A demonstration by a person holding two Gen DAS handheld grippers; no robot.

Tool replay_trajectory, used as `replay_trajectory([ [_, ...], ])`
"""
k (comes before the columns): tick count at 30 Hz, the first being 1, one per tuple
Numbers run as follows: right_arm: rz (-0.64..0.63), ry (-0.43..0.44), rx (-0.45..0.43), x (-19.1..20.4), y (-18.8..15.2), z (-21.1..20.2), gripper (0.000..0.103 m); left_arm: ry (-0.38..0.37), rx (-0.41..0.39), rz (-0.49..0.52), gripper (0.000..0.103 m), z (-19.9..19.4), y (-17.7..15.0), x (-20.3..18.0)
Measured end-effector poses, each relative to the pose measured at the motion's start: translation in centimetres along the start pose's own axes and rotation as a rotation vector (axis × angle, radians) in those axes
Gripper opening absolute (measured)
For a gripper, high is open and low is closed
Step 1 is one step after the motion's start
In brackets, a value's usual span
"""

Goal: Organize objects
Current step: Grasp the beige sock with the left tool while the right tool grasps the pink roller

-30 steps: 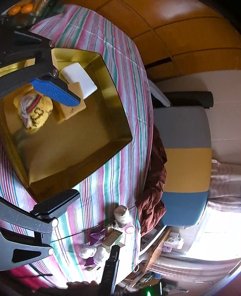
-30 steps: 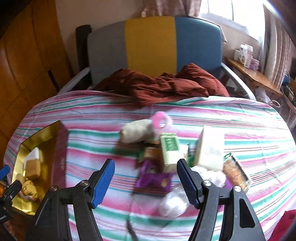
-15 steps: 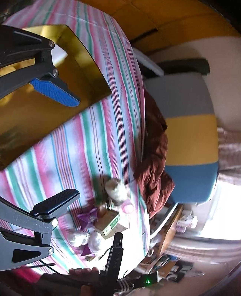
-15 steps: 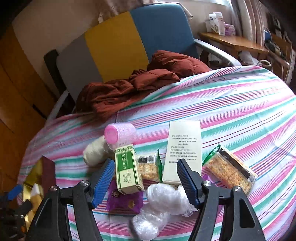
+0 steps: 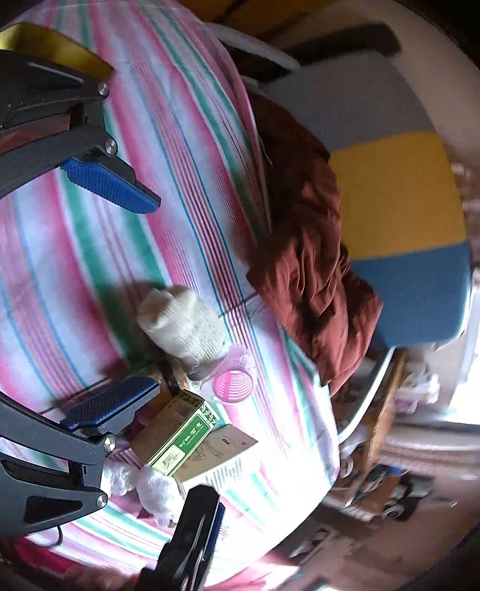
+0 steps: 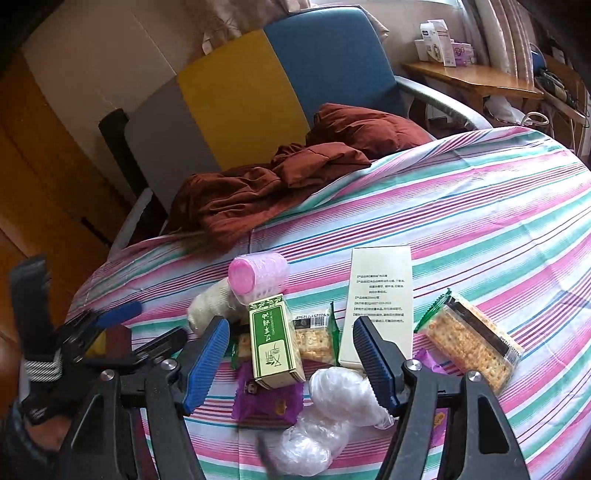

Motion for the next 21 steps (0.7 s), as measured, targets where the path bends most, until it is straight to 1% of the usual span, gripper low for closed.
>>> replay_trajectory([
  [5,-0.005,0.009,0.009,0.2,-0.1,0.2,0.071,-0.049,0.045,0.084,0.090,3.2,1.2,-1.1],
  [9,-0.004,0.007,0.013,0.2,-0.1,0.4,0.071,-0.082,0.070,0.083,0.090,5.1,1.7,-1.2],
  [10,-0.002,0.007,0.015,0.2,-0.1,0.5,0.071,-0.093,0.076,0.077,0.089,5.4,1.7,-1.2],
  [11,0.000,0.007,0.018,0.1,-0.2,0.5,0.071,-0.106,0.093,0.066,0.079,5.9,1.7,-1.1],
  [13,0.007,0.016,0.020,0.1,-0.2,0.6,0.071,-0.141,0.154,0.036,0.056,6.8,1.2,-0.8],
  [15,0.016,0.029,0.025,0.2,-0.1,0.8,0.071,-0.150,0.134,0.024,0.055,6.4,0.9,-0.6],
  [18,0.033,0.072,0.052,0.6,0.0,1.5,0.071,-0.152,0.128,0.002,0.054,5.6,0.0,-0.3],
  [21,0.035,0.099,0.082,1.3,0.3,2.4,0.071,-0.129,0.121,-0.010,0.054,4.8,-1.1,0.0],
])
Point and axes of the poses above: each gripper's, at about its wrist camera, not at the fingertips, and z roughly the way its jaws point, x to its left, y to its top, the point moved 4 cm from there along z, roughly the way its jaws point, and after that the axes turned 7 degrees about -z, right-handed, at the moved point
